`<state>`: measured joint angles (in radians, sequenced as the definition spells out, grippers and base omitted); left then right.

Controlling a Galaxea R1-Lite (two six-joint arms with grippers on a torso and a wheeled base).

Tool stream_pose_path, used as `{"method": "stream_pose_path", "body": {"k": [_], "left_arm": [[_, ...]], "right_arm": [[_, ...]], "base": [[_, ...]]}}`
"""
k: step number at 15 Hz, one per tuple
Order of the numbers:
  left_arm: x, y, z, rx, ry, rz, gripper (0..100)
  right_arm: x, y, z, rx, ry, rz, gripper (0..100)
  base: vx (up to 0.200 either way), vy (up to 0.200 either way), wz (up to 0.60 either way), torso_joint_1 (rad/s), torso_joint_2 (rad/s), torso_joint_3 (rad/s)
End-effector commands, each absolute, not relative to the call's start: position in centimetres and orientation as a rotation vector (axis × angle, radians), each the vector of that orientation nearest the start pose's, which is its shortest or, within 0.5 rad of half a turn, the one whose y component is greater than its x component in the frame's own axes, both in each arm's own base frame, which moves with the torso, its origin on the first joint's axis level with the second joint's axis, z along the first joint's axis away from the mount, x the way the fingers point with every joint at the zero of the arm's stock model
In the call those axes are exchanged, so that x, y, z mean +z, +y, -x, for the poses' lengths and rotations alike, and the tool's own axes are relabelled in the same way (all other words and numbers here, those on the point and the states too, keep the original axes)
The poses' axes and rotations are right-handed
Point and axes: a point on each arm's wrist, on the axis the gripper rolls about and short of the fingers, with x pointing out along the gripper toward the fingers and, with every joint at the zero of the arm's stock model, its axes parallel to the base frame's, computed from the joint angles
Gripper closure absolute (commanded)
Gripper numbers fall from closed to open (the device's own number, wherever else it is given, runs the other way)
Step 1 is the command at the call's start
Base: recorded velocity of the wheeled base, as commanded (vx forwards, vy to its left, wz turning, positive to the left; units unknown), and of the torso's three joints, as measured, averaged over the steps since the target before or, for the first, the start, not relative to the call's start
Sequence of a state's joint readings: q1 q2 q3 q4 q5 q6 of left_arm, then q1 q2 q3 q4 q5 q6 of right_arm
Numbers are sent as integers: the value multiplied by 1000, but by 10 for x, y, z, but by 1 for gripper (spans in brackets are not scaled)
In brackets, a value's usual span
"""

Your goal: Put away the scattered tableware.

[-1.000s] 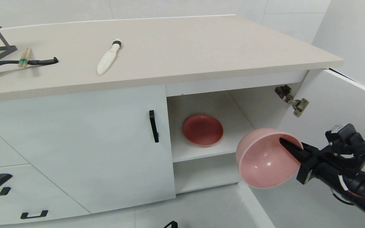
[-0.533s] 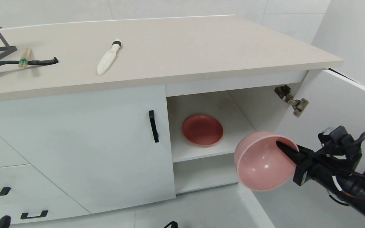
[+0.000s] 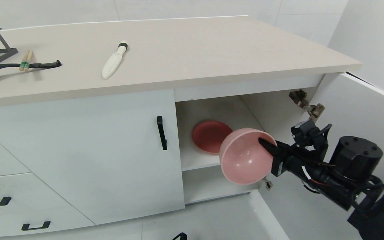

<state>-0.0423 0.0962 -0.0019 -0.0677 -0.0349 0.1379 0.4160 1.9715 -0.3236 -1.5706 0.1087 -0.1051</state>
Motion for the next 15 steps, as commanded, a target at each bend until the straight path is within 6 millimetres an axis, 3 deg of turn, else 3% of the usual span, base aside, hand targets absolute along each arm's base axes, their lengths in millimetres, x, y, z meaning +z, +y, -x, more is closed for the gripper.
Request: {"method": "stream_pose_path", "body": {"k": [1,4,8,12,15], "left_arm": [[83,-1,20,-57,-28,-132,0],[82,-1,23,-33,-67,-75,0],[82,-1,23,-46,-69,-60,0],[83,-1,23,-38,-70,-44,0],[82,-1,23,-51,-69,-43,0]], "right_arm": [[80,126,-273,509,62,61,100],[83,132,-289,504,59,-111,100],[62,131,-324,470,57,-113,100],[75,152,-372,475,83,-108,100],[71,168,-385,485,157,-93,100]], "base": [[0,0,0,0,0,0],[0,0,0,0,0,0],[0,0,0,0,0,0],[0,0,0,0,0,0],[0,0,0,0,0,0]]}}
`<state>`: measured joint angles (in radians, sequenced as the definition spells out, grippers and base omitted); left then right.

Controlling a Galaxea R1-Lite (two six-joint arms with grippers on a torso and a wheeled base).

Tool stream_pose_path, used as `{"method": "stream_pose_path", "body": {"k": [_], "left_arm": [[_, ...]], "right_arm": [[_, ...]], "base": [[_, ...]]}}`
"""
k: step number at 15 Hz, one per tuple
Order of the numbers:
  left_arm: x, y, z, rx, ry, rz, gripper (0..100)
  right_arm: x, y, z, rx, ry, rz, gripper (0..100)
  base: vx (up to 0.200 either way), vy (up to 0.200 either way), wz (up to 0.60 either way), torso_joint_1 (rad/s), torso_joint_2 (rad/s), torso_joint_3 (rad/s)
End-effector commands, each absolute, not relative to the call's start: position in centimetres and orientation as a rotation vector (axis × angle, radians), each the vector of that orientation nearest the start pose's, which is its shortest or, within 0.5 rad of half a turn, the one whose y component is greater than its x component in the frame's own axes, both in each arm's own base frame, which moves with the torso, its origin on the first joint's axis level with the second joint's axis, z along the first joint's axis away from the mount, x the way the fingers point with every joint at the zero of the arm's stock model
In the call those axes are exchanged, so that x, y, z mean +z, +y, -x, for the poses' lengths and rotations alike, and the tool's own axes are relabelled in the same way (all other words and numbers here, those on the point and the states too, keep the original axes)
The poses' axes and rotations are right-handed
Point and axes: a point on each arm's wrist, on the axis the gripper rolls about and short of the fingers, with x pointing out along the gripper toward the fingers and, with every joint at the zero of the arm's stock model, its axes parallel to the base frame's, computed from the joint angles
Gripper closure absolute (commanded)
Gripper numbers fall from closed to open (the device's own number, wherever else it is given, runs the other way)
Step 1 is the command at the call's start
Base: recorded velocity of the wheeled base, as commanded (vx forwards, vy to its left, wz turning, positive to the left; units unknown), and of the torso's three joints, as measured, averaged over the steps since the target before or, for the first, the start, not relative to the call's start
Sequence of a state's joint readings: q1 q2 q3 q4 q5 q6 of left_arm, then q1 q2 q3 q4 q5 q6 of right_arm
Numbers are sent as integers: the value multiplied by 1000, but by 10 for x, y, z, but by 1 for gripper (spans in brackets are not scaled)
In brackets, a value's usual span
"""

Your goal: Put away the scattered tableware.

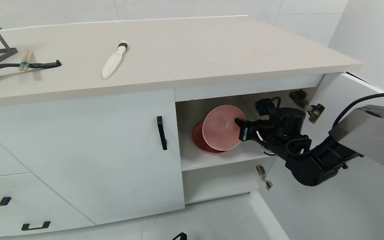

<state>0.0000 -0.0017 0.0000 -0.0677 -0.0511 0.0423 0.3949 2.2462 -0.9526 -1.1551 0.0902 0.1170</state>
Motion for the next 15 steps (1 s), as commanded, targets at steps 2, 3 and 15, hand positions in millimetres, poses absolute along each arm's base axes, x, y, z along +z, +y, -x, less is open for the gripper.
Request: {"method": "stream_pose_path", "body": {"k": [2,3,15], "left_arm": [[82,-1,23,-51,-69,-42,0],[82,-1,23,-51,-68,-32,0],[80,-2,23,-94,-50,-128,0]], "right_arm": [[68,169,-385,486,165,-92,100],[67,168,-385,483,168,-92,100],[49,170,-402,477,174,-34,100]], "base": [[0,0,0,0,0,0],[0,0,0,0,0,0],[0,0,0,0,0,0]]}}
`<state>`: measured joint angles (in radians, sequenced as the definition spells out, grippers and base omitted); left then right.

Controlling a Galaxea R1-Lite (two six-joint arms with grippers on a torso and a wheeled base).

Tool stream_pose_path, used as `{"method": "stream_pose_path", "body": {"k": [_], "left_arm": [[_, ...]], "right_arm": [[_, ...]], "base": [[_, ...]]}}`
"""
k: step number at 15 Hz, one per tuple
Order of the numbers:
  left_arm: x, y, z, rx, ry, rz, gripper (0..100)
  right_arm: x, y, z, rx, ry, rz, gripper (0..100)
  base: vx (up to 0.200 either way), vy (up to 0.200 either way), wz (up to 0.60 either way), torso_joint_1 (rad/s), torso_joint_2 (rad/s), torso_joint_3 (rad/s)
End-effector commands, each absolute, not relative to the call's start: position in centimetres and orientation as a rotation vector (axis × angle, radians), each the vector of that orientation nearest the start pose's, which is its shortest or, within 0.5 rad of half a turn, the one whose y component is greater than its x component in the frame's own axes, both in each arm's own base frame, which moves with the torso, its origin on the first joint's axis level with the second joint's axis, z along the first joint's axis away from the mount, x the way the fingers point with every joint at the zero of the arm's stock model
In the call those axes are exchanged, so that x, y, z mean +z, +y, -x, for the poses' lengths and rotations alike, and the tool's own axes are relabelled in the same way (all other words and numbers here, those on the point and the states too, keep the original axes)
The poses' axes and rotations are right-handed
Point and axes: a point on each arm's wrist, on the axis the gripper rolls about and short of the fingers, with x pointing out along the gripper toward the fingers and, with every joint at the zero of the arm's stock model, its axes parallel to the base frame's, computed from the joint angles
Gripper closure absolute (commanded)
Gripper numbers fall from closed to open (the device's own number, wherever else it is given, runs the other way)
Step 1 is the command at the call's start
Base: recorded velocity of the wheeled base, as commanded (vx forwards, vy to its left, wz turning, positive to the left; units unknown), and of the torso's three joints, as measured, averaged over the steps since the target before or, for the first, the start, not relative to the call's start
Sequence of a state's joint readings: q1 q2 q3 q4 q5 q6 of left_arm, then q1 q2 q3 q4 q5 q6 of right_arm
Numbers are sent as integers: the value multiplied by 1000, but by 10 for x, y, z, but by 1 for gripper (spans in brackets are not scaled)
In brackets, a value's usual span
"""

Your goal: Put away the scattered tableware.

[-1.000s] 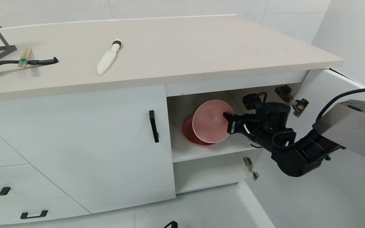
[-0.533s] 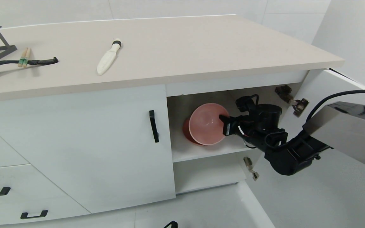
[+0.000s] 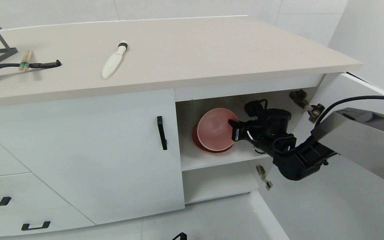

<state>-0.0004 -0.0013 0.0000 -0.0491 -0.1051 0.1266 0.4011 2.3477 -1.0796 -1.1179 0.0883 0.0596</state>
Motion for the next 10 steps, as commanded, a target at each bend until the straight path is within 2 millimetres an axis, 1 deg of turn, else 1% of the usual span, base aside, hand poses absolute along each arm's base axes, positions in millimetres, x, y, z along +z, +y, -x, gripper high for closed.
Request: {"method": "stream_pose_path", "body": {"k": [1,2,4,8,10], "left_arm": [[80,-2,23,-94,-52,-125,0],[80,-2,23,-91,-47,-117,0],[76,-1,23,-49,-5,-23,0],[76,-1,23,-46,-4,-20,0],[76,-1,23,-46,-3,-17,0]], "right_arm": [[43,165,-405,463,184,-33,100],[40,163,-405,458,191,-31,100],[35,160,-407,455,197,-31,100],[28,166,-409,467,196,-29,100],[25,169,-418,466,138,-42,100]], "base": [[0,0,0,0,0,0],[0,0,0,0,0,0],[0,0,0,0,0,0],[0,0,0,0,0,0],[0,0,0,0,0,0]]}}
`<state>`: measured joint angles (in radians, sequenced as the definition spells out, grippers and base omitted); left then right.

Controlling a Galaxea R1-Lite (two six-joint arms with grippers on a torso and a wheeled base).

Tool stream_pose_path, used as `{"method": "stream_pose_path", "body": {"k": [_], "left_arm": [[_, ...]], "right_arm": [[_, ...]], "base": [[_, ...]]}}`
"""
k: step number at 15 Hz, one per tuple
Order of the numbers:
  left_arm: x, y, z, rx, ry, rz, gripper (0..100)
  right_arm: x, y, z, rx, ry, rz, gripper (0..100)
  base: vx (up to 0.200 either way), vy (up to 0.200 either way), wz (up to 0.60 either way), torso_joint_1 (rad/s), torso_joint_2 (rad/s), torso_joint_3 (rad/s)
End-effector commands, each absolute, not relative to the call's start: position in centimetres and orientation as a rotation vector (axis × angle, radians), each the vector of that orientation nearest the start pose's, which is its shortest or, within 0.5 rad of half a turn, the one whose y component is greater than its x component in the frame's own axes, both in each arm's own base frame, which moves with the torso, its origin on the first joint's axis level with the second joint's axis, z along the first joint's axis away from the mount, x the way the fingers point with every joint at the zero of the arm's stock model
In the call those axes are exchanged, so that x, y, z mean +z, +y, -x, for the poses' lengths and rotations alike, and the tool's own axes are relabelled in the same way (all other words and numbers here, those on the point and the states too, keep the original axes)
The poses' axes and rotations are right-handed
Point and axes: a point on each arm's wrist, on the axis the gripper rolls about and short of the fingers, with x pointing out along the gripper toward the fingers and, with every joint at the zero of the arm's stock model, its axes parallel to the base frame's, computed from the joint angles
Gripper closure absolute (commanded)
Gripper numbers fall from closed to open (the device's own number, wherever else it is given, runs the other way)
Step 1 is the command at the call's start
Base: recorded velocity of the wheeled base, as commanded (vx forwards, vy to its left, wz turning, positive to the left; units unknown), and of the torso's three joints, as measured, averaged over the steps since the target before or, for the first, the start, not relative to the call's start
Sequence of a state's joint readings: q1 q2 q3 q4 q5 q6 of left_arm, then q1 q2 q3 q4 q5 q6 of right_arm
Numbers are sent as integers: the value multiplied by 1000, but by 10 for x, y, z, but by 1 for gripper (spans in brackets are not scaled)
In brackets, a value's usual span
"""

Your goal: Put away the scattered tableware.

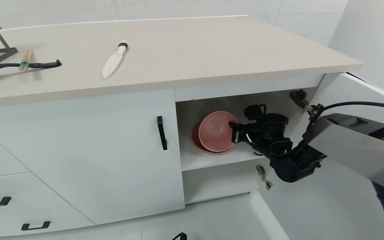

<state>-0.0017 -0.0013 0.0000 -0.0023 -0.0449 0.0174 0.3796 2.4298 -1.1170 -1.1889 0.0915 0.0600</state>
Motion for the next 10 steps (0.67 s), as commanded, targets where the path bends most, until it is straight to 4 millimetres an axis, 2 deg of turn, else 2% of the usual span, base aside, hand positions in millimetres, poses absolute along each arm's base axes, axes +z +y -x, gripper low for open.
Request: {"method": "stream_pose_path", "body": {"k": [1,10], "left_arm": [[76,-1,23,-46,-3,-17,0],[76,-1,23,-46,-3,-15,0]], "right_arm": [[26,170,-419,465,129,-43,100],[22,172,-416,470,132,-41,100]], "base": [[0,0,0,0,0,0],[0,0,0,0,0,0]]}}
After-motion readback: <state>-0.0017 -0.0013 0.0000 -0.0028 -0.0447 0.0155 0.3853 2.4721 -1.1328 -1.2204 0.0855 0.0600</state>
